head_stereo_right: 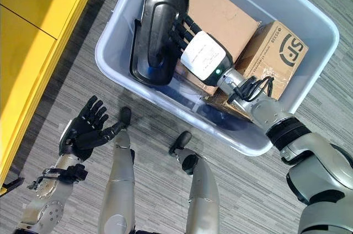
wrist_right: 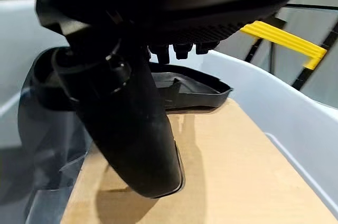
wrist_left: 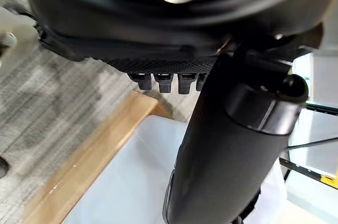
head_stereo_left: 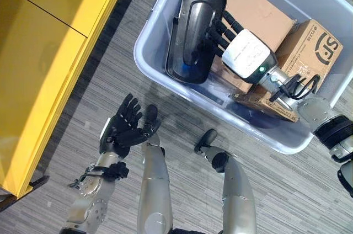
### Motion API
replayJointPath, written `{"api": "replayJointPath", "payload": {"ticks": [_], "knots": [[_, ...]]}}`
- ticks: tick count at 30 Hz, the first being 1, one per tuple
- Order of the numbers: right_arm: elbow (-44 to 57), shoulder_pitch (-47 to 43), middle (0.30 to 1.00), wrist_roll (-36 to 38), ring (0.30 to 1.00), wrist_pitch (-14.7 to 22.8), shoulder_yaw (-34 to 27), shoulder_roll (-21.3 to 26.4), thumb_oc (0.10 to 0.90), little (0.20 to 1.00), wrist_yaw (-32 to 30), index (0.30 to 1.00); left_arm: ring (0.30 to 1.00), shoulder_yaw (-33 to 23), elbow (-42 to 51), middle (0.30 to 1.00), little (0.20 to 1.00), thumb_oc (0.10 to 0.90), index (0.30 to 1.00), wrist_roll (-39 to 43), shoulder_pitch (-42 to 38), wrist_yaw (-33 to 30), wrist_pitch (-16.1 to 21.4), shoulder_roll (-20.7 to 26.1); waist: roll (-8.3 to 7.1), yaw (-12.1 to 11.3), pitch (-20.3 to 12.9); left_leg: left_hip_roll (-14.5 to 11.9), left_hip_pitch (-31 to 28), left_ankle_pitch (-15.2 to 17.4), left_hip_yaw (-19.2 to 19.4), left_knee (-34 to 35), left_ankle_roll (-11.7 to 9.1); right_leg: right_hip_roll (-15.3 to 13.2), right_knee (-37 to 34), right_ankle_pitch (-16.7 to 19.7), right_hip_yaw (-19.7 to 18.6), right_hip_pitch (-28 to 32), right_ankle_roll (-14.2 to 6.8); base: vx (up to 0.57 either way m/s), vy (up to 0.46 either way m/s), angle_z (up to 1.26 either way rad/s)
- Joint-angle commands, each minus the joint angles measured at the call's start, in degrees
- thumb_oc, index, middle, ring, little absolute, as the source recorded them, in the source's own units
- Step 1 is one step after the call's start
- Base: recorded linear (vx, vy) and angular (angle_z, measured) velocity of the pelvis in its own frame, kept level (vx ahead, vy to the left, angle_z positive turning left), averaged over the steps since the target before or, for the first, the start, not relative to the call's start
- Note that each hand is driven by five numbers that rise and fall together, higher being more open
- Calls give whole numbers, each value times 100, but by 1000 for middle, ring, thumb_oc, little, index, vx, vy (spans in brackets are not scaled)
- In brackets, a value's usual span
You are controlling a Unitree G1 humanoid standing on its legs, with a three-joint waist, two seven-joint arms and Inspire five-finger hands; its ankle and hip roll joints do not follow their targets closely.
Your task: Move parts from the plastic box to the shelf.
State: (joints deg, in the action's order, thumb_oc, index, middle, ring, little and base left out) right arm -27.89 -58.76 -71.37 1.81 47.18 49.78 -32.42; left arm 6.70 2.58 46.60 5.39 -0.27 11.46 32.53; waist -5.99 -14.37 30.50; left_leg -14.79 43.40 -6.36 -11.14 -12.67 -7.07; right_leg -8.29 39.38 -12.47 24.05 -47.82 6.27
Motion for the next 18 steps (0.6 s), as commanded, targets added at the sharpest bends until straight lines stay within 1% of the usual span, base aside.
{"api": "replayJointPath", "payload": {"ticks": [1, 6, 9, 10, 12, 14, 15, 18], "knots": [[47, -757, 1000, -177, 1000, -638, -115, 261, 900, 1000, -594, 1000, 1000, -2, 573, 1000, 1000, 900, 1000, -78, 5, 265, 491, -84, 168, -62, -71, -195, 141, -455, 309, -115, 72, 185, 5, 183, -423, 535, -608, 13, -6, 3], [22, -840, 1000, -440, 1000, -636, -6, 179, 900, 1000, -421, 1000, 1000, 17, 602, 1000, 1000, 900, 1000, -114, 0, 339, 459, -128, 186, -93, -71, -191, 238, -470, 289, -137, 71, 146, 83, 157, -397, 441, -602, 0, 0, 0], [-56, -985, 1000, -348, 1000, -622, 100, 140, 900, 1000, -218, 1000, 1000, 25, 543, 1000, 1000, 900, 1000, -53, -22, 344, 484, -115, 204, -110, -71, -176, 276, -458, 296, -169, 83, 119, 130, 140, -389, 396, -597, 0, 0, 0], [-134, -1062, 1000, -347, 1000, -546, 161, 114, 900, 1000, -154, 1000, 1000, 29, 530, 1000, 1000, 900, 1000, -47, -45, 342, 478, -109, 211, -115, -71, -163, 296, -448, 287, -191, 84, 118, 138, 126, -387, 379, -588, 0, 0, 0], [-133, -1053, 1000, -422, 1000, -538, 235, 106, 900, 1000, -34, 1000, 1000, 25, 535, 1000, 1000, 900, 1000, -30, -67, 403, 430, -116, 219, -120, -71, -140, 344, -454, 283, -222, 78, 120, 153, 125, -363, 358, -582, 11, -12, 6], [-235, -991, 1000, -435, 1000, -594, 271, 94, 900, 1000, -64, 1000, 1000, 48, 555, 1000, 1000, 900, 1000, -125, -50, 458, 412, -102, 218, -142, -71, -121, 406, -453, 266, -264, 82, 111, 156, 137, -328, 338, -581, 19, -49, 8], [-338, -975, 1000, -577, 1000, -567, 308, 80, 900, 1000, -77, 1000, 1000, 47, 524, 1000, 1000, 900, 1000, -130, -34, 536, 454, -90, 217, -160, -71, -115, 417, -431, 308, -279, 103, 92, 188, 127, -302, 322, -588, 20, -37, 7], [-473, -1020, 1000, -792, 1000, -548, 372, 63, 900, 1000, -69, 1000, 1000, 42, 511, 1000, 1000, 900, 1000, -111, -75, 487, 480, -72, 249, -148, -71, -137, 517, -370, 388, -442, 107, 2, 301, 103, -232, 244, -593, 5, -6, 2]]}}
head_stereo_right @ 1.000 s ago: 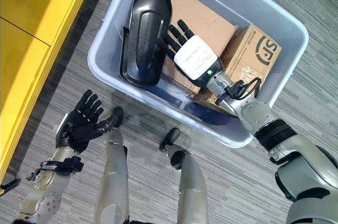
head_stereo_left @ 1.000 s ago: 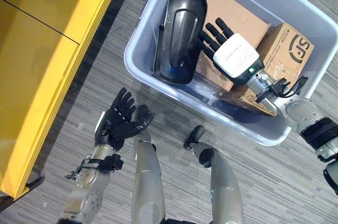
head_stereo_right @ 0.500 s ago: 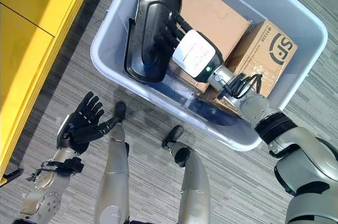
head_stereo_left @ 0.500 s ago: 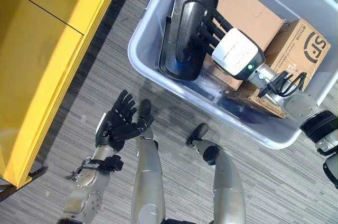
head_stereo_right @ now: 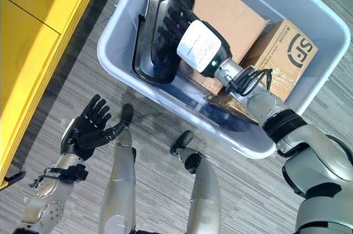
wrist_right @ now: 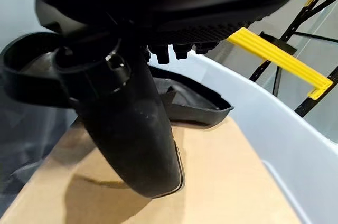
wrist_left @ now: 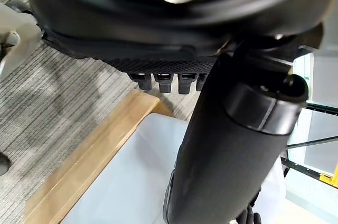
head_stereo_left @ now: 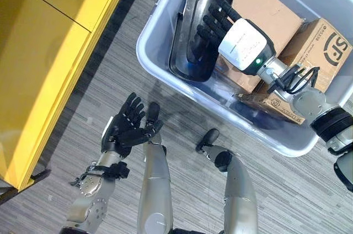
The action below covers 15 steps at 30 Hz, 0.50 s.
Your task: Move parts from the plastic box to the shelf.
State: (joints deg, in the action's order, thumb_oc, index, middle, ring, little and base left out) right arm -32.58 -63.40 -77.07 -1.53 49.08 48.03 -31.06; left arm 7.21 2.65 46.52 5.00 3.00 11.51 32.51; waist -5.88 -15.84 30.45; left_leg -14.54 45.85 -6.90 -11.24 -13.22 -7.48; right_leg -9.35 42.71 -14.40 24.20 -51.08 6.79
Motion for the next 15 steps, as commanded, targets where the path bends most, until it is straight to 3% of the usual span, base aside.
{"api": "replayJointPath", "payload": {"ticks": [1, 6, 15], "knots": [[-5, -557, 1000, -223, 1000, -213, 182, 237, 900, 1000, -205, 1000, 1000, -9, 504, 1000, 1000, 900, 1000, -103, -37, 160, 476, -70, 239, 1, -66, -160, 279, -312, 396, -395, 149, 106, -26, 294, -247, 566, -645, 0, 0, 0], [-98, -745, 1000, -346, 1000, -179, 158, 293, 900, 1000, -57, 1000, 1000, 64, 508, 1000, 1000, 900, 1000, 49, -88, 205, 450, -46, 362, 34, -66, -134, 668, -37, 563, -1030, 196, -203, 441, 169, -165, 221, -623, 14, 33, 11], [-247, -838, 1000, 37, 1000, -62, 355, 452, 900, 1000, 662, 1000, 1000, -4, 587, 1000, 1000, 900, 1000, 185, 38, 345, 487, -31, 568, -47, -66, 82, 1527, 584, 422, -2357, 409, -491, 1779, -396, -296, -599, -446, 63, 20, 14]]}}
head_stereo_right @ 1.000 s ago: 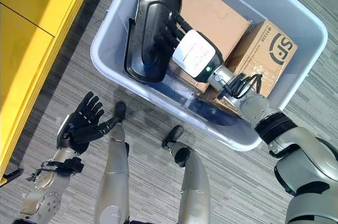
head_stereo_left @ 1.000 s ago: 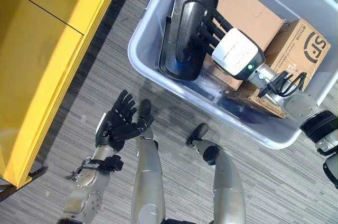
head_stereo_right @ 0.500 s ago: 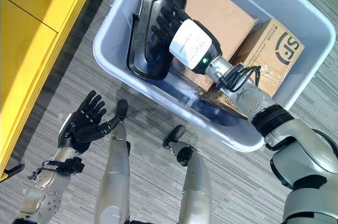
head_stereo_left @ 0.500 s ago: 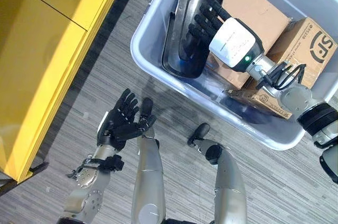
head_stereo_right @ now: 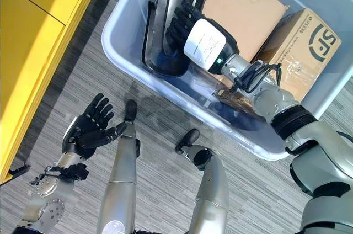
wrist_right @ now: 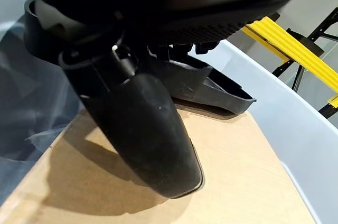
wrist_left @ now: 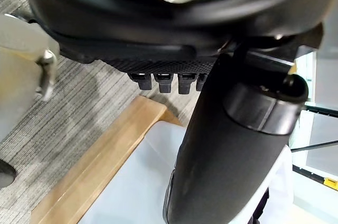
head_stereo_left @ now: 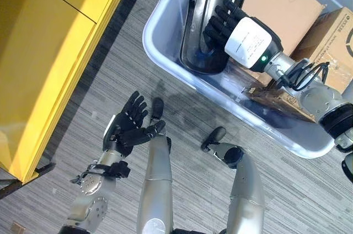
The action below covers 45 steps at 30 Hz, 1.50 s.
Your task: Move parts from the plastic box to the shelf.
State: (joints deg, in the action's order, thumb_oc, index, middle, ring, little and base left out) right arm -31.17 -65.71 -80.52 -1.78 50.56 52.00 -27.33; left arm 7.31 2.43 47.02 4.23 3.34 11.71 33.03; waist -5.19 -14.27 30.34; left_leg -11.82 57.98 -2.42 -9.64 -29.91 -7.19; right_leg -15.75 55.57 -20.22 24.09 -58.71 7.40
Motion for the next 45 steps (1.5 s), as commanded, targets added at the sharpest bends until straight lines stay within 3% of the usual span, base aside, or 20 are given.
{"api": "replayJointPath", "payload": {"ticks": [1, 6, 7, 8, 9, 16, 19, 29, 35, 45], "knots": [[-447, -636, 1000, 372, 1000, -13, 254, 69, 900, 1000, 370, 1000, 1000, -27, 617, 1000, 1000, 900, 1000, 165, 122, 347, 457, -83, 520, -223, -55, -150, 406, 198, 222, -833, 408, 107, 607, 139, -303, 82, -486, 56, 1, 8], [-755, -719, 1000, 1058, 1000, -138, 418, 129, 900, 1000, 736, 1000, 1000, -88, 674, 1000, 1000, 900, 1000, 176, 251, 482, 404, -30, 559, -282, -55, 32, 809, 600, 42, -1676, 568, 41, 1059, -86, -373, -176, -375, 66, -21, 0], [-805, -717, 736, 1226, 736, -154, 426, 141, 712, 736, 703, 736, 1000, -99, 684, 1000, 1000, 900, 1000, 210, 267, 506, 386, -26, 558, -283, -55, 48, 856, 654, 21, -1777, 593, 46, 1131, -125, -383, -212, -362, 66, -12, 3], [-881, -773, 596, 1448, 596, -93, 423, 149, 612, 596, 706, 596, 1000, -98, 699, 1000, 1000, 900, 1000, 242, 293, 558, 319, -8, 558, -280, -55, 92, 918, 751, -5, -1962, 641, 61, 1227, -174, -415, -258, -335, 60, 2, -5], [-914, -800, 300, 1523, 300, -48, 426, 141, 400, 300, 697, 300, 1000, -81, 705, 1000, 1000, 900, 1000, 232, 303, 585, 304, -13, 561, -278, -55, 105, 948, 791, -22, -2038, 658, 65, 1265, -191, -431, -280, -328, 45, 7, -11], [-1250, -856, 300, 1796, 300, 220, 318, -31, 400, 300, 249, 300, 1000, -20, 749, 1000, 1000, 900, 1000, 229, 327, 621, 297, -28, 611, -275, -55, 117, 922, 889, 4, -2134, 703, 89, 1220, -162, -482, -266, -328, 8, 18, 4], [-1297, -913, 300, 1760, 300, 245, 349, -61, 400, 300, 355, 300, 1000, 23, 741, 1000, 1000, 900, 1000, 275, 290, 624, 280, -32, 646, -267, -55, 109, 860, 861, 41, -2039, 696, 85, 1136, -120, -503, -232, -338, -28, 44, 13], [-1950, -654, 300, 1852, 300, 330, 352, -252, 400, 300, -98, 300, 1000, 13, 713, 1000, 1000, 900, 1000, 293, 189, 726, 468, -23, 800, -273, -55, 54, 391, 571, 291, -1336, 608, 166, 561, 142, -474, 167, -397, -29, 44, 3], [-2015, -595, 300, 2063, 300, 294, 356, -310, 400, 300, -190, 300, 1000, 37, 784, 1000, 1000, 900, 1000, 342, 201, 728, 454, -56, 909, -272, -55, 13, 81, 225, 425, -754, 487, 226, 72, 325, -484, 413, -435, -58, 73, -4], [-1755, 4, 300, 2918, 300, 165, -76, -409, 400, 300, -601, 300, 1000, 96, 875, 1000, 1000, 900, 1000, 309, 188, 783, 623, -184, 828, -125, -55, -66, -813, -9, 727, 141, 362, 422, -895, 635, -485, 1227, -531, -54, 53, -2]]}}
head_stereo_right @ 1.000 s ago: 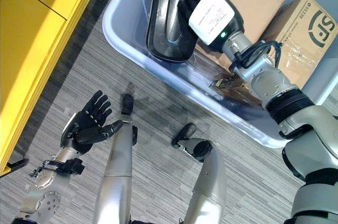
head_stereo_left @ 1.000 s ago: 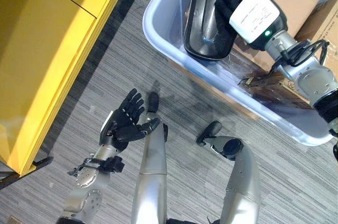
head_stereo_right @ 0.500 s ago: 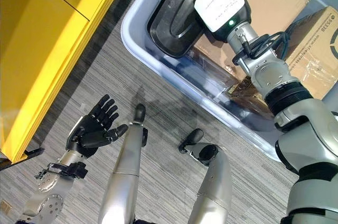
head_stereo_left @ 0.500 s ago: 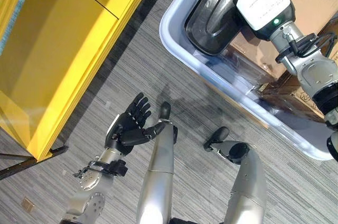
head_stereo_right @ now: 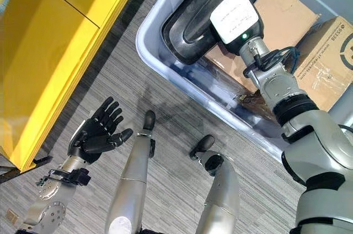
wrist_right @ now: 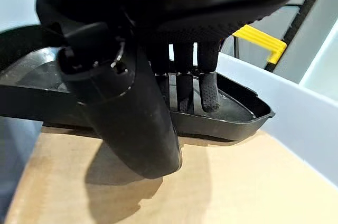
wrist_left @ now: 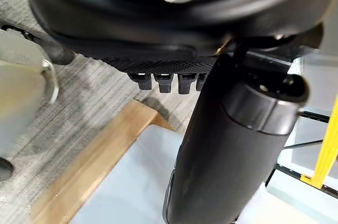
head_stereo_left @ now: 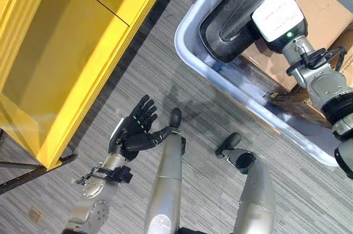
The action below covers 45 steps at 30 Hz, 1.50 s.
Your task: Move parts from the plastic box to the shelf.
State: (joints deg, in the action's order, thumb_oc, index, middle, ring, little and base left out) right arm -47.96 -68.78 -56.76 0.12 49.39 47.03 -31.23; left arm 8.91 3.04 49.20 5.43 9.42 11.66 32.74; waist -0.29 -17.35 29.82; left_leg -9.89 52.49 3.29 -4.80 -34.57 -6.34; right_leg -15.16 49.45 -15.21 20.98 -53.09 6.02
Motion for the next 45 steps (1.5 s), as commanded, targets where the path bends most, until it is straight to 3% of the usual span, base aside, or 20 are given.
{"api": "replayJointPath", "payload": {"ticks": [1, 11, 13, 20, 23, 26, 28, 33, 37, 41, 43, 45], "knots": [[-48, 347, 300, 569, 300, -22, 5, 80, 400, 300, -217, 300, 1000, -64, 810, 1000, 1000, 900, 1000, 92, 68, 178, 632, -156, 331, 190, -3, -265, -311, -585, 261, 640, 274, 367, -318, 147, -176, 705, -400, -26, 59, -3], [818, 1194, 300, 1093, 300, -79, -825, 7, 400, 300, -446, 300, 1000, -103, 818, 1000, 1000, 900, 1000, -84, -45, 58, 620, -395, 268, 424, -3, -314, -1877, -780, 679, 1746, 180, 425, -1491, 485, -297, 1961, -604, -20, 106, -10], [1017, 1354, 300, 1228, 300, -72, -1061, 53, 400, 300, -403, 300, 1000, -141, 807, 1000, 1000, 900, 1000, -101, -107, 30, 624, -436, 273, 451, -3, -336, -2091, -941, 742, 1952, 203, 484, -1822, 706, -277, 2171, -576, -54, 159, -15], [2022, 2239, 300, 1648, 300, -150, -1871, 244, 400, 300, -104, 300, 1000, -270, 863, 1000, 1000, 900, 1000, -278, -47, 78, 625, -593, 173, 626, -55, -130, -3414, -911, 830, 2551, 202, 555, -2902, 990, -484, 3497, -755, 45, 138, -16], [2544, 2770, 300, 1963, 300, -243, -2274, 357, 400, 300, 493, 300, 1000, -308, 904, 1000, 1000, 900, 1000, -282, 16, 99, 546, -633, 103, 736, -366, -90, -3815, -950, 907, 2873, 190, 577, -3428, 1161, -519, 3941, -819, 96, 152, -12], [2987, 3312, 300, 2392, 300, -720, -2617, 468, 400, 300, 1249, 300, 1000, -311, 977, 1000, 1000, 900, 1000, -398, 86, 154, 556, -674, 33, 844, -648, -66, -4157, -987, 962, 3139, 185, 585, -3901, 1345, -559, 4335, -874, 63, 152, -15], [3423, 3714, 300, 2865, 300, -789, -2936, 470, 400, 300, 1686, 300, 1000, -300, 1064, 1000, 1000, 900, 1000, -665, 170, 67, 621, -687, -52, 958, -860, -50, -4428, -979, 1022, 3288, 186, 594, -4158, 1440, -617, 4605, -932, 102, 134, -15], [4278, 4292, 300, 3489, 300, -977, -3548, 495, 400, 300, 3110, 300, 1000, -174, 1204, 1000, 1000, 900, 1000, -2094, 107, -220, 1037, -513, -253, 1235, -1391, -13, -4890, -959, 1211, 3541, 210, 578, -4725, 1806, -805, 4981, -1058, 86, 124, -17], [4584, 4343, 300, 4284, 300, -1499, -3573, 658, 400, 300, 4927, 300, 1000, 83, 1199, 1000, 1000, 900, 1000, -3225, -117, -766, 1332, -248, -357, 1415, -1770, -11, -5320, -911, 1479, 3777, 194, 513, -5170, 2116, -915, 5246, -1211, 77, 89, -20], [4792, 4413, 300, 4678, 300, -1637, -3412, 745, 400, 300, 6107, 300, 1000, 195, 1099, 1000, 1000, 900, 1000, -4052, -377, -1228, 1608, -42, -442, 1561, -1948, 13, -5590, -855, 1675, 3903, 192, 505, -5409, 2287, -992, 5369, -1301, 6, 45, -26], [4838, 4302, 300, 4671, 300, -1537, -3217, 765, 400, 300, 6636, 300, 1000, 316, 1022, 1000, 1000, 900, 1000, -4541, -546, -1366, 1748, 105, -477, 1619, -2050, 39, -5686, -808, 1768, 3937, 202, 519, -5445, 2310, -1055, 5396, -1315, -28, 38, -15], [5016, 4157, 300, 4698, 300, -1533, -2960, 838, 400, 300, 6912, 300, 1000, 453, 958, 1000, 1000, 900, 1000, -4815, -745, -1478, 1850, 236, -496, 1680, -2130, 64, -5761, -772, 1819, 3948, 212, 528, -5445, 2330, -1122, 5415, -1335, -27, 31, -14]]}}
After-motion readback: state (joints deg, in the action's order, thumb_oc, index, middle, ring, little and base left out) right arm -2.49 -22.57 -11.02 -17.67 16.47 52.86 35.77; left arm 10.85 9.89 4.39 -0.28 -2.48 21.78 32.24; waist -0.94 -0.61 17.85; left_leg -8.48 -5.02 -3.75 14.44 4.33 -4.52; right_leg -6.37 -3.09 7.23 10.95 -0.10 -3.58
